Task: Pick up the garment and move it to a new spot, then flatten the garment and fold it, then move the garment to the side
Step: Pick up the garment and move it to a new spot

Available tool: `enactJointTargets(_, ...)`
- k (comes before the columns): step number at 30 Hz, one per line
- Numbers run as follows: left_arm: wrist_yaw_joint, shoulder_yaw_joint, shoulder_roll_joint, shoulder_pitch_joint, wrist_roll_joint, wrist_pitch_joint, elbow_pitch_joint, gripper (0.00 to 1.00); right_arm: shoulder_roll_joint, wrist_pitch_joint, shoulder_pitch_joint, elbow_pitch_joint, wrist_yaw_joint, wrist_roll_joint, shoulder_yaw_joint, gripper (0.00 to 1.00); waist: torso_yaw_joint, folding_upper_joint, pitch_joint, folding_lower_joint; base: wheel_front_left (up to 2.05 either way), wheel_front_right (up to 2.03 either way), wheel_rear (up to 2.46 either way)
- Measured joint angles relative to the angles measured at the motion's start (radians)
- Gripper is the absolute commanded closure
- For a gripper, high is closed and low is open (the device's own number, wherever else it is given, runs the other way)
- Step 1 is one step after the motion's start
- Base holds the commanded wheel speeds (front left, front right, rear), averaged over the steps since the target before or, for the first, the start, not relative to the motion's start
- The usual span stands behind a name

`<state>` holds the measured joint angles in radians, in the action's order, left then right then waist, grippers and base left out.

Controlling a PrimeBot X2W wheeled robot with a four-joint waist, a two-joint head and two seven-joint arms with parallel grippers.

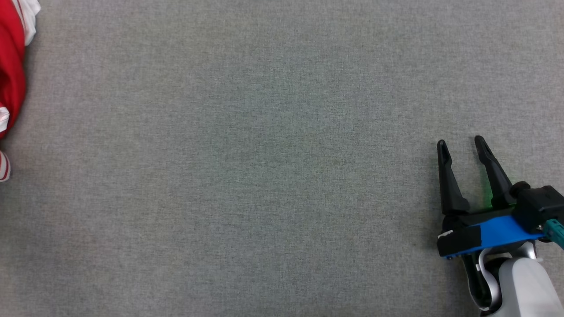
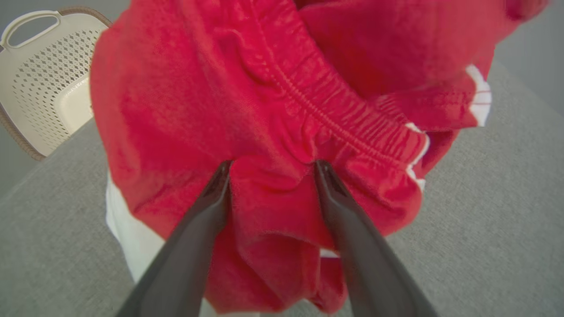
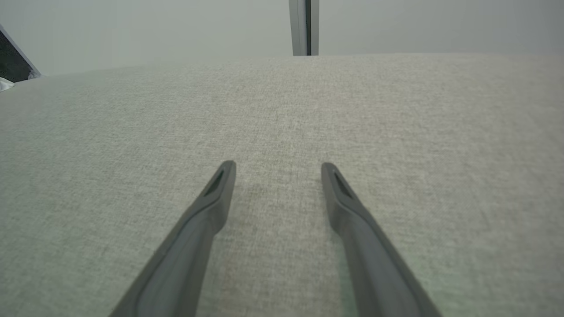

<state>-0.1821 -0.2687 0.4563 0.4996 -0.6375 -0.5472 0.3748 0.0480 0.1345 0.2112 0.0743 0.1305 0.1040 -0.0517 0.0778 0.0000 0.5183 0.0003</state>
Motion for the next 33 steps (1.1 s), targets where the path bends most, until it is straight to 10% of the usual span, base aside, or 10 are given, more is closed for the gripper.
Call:
enactJointTargets(1,-0.004,-0.002,0.002,-0.003,-0.003,-0.007,-0.006,1.00,0.000,0.002,0.004,0.001,0.000,0.003,0.003,0.00,-0.002,0.0000,0.004,0.0000,0.00,0.00,0.00)
enactJointTargets(12,0.032,0.027,0.085,0.024,0.042,0.014,-0.124,1.00,0.000,0.058,0.011,0.096,0.000,0.059,0.016,0.00,0.014,0.0000,-0.101,-0.0004,0.00,0.00,0.00)
enactJointTargets(20,0.142,0.143,0.154,0.202,0.076,0.015,-0.278,1.00,0.000,0.097,-0.007,0.184,0.000,0.123,0.037,0.00,0.007,0.0000,-0.254,-0.0005,0.00,0.00,0.00)
enactJointTargets(33,0.217,0.412,-0.035,0.412,0.027,-0.087,-0.438,1.00,0.000,0.122,-0.076,0.250,0.000,0.171,0.054,0.00,-0.147,0.0000,-0.418,-0.0006,0.00,0.00,0.00)
